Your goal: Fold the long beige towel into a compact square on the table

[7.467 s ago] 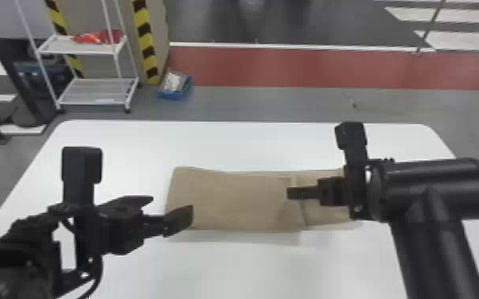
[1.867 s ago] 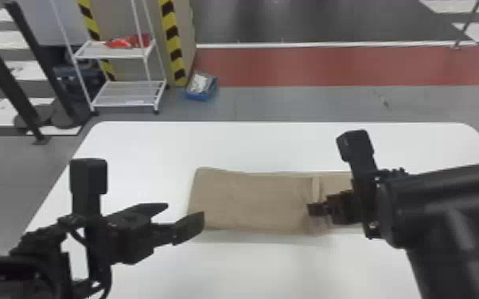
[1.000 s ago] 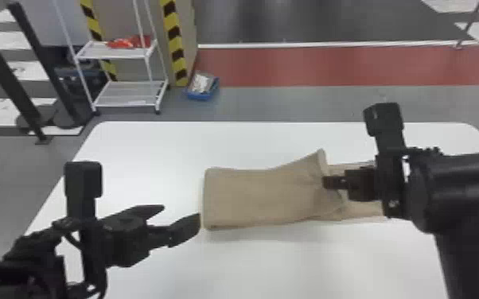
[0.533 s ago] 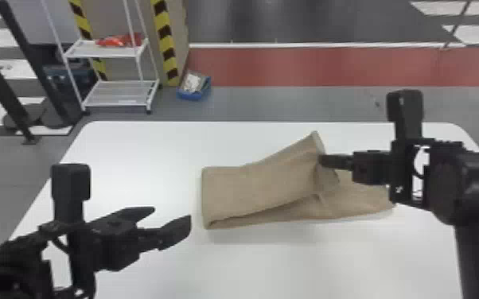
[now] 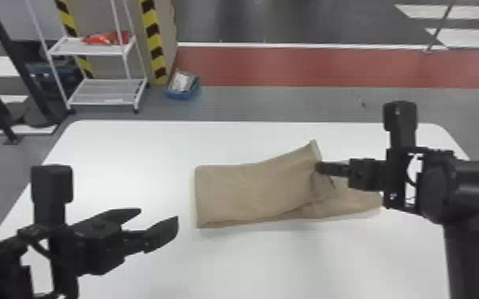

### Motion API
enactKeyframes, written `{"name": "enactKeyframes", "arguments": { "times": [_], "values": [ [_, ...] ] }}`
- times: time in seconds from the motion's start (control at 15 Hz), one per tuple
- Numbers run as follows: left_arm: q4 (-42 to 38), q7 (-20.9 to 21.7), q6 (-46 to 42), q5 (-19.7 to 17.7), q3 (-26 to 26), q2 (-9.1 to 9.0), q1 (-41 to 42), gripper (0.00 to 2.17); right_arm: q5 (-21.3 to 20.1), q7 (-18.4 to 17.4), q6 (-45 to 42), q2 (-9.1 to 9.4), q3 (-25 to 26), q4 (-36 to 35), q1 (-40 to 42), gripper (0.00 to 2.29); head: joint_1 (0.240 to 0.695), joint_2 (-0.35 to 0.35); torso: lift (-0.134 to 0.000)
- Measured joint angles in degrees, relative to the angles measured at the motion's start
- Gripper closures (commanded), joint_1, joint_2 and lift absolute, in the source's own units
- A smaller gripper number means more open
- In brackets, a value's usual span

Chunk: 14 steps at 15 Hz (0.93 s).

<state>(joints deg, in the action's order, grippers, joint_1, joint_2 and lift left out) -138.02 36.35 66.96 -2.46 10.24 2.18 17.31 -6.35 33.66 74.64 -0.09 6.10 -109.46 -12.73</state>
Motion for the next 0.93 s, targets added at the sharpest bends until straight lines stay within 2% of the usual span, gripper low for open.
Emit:
{"name": "enactKeyframes", "arguments": {
  "times": [0.2,0.33,0.53,0.67,0.8,0.93],
  "values": [
    [0.1,0.0,-0.2,0.0,0.7,0.01,0.0,0.07,1.1,0.6,3.9,0.00,2.3,-5.9,2.6,1.20,0.695,0.001,-0.124],
    [0.2,0.0,-0.3,-0.2,0.4,-0.02,0.0,0.07,0.8,0.4,3.9,0.00,4.7,-3.2,1.8,1.20,0.695,-0.029,-0.124],
    [0.2,0.0,-0.3,-0.1,0.1,-0.08,0.0,0.07,0.0,0.4,3.4,0.00,5.4,0.0,-0.2,1.20,0.695,-0.047,-0.124],
    [0.1,-0.1,-0.2,-0.1,0.3,-0.08,-0.1,0.07,0.0,0.9,4.3,0.00,5.3,-1.7,-0.1,1.20,0.695,-0.042,-0.124],
    [0.1,-0.1,-0.2,-0.1,0.5,-0.06,-0.2,0.07,1.0,1.7,6.5,0.00,7.3,-5.8,0.4,1.20,0.695,-0.044,-0.124],
    [0.3,-0.1,-0.2,-0.1,0.1,-0.21,-0.3,0.07,1.0,1.9,6.3,0.00,8.9,-4.2,0.5,1.20,0.695,-0.065,-0.124]
  ]
}}
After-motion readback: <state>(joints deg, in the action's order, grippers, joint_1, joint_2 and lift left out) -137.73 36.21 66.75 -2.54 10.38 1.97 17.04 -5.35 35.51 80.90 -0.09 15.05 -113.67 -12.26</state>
